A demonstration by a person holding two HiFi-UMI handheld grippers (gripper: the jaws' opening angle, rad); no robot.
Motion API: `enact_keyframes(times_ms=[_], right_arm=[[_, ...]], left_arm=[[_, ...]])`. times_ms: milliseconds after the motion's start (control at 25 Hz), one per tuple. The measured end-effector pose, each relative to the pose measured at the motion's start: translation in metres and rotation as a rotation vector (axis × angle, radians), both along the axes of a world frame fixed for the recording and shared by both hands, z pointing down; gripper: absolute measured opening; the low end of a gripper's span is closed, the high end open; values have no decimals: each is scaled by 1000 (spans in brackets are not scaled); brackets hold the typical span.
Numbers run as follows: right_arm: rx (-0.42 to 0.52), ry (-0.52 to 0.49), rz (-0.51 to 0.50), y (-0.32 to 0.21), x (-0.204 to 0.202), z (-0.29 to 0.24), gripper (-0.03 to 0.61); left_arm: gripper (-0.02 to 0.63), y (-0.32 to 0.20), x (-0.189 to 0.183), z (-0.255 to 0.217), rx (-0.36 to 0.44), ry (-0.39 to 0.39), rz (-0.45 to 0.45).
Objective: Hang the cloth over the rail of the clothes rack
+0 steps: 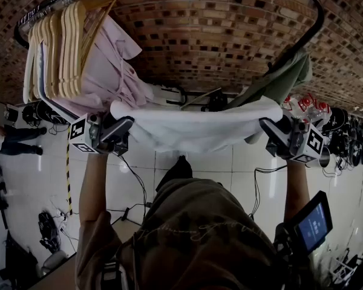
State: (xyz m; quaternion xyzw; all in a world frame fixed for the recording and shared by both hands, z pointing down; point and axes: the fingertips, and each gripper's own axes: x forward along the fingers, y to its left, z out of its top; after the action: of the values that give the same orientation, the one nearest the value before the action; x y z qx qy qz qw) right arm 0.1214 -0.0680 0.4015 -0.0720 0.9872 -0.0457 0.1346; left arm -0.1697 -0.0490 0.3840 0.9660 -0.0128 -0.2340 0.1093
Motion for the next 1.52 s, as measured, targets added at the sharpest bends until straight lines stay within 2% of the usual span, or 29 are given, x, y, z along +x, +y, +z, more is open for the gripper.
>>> enact_keyframes(times_ms=[120, 280, 400, 600, 800, 1040, 1240, 1520], right_arm=[[-10, -56, 0, -32, -12, -17, 14], [18, -6, 18, -69, -29, -35, 14], [34, 14, 13, -90, -34, -50, 14], [35, 58, -30, -117, -25, -84, 14], [121, 111, -63, -136, -22, -150, 14], [242, 122, -84, -154, -8, -216, 14], [238, 55, -120, -171, -5, -264, 14], [271, 84, -58, -215, 7, -290, 14]], left_arm=[[12, -33, -11, -17, -14, -6, -7], [12, -76, -22, -41, -40, -61, -41], [12, -91, -26, -59, -26, -55, -55], [12, -111, -16, -91, 18, -91, -109], [12, -137, -10, -142, 81, -122, -133], [12, -154, -12, -200, 150, -101, -139], [12, -175, -8, -243, 165, -84, -149], [12, -227, -13, -293, 159, -80, -194]])
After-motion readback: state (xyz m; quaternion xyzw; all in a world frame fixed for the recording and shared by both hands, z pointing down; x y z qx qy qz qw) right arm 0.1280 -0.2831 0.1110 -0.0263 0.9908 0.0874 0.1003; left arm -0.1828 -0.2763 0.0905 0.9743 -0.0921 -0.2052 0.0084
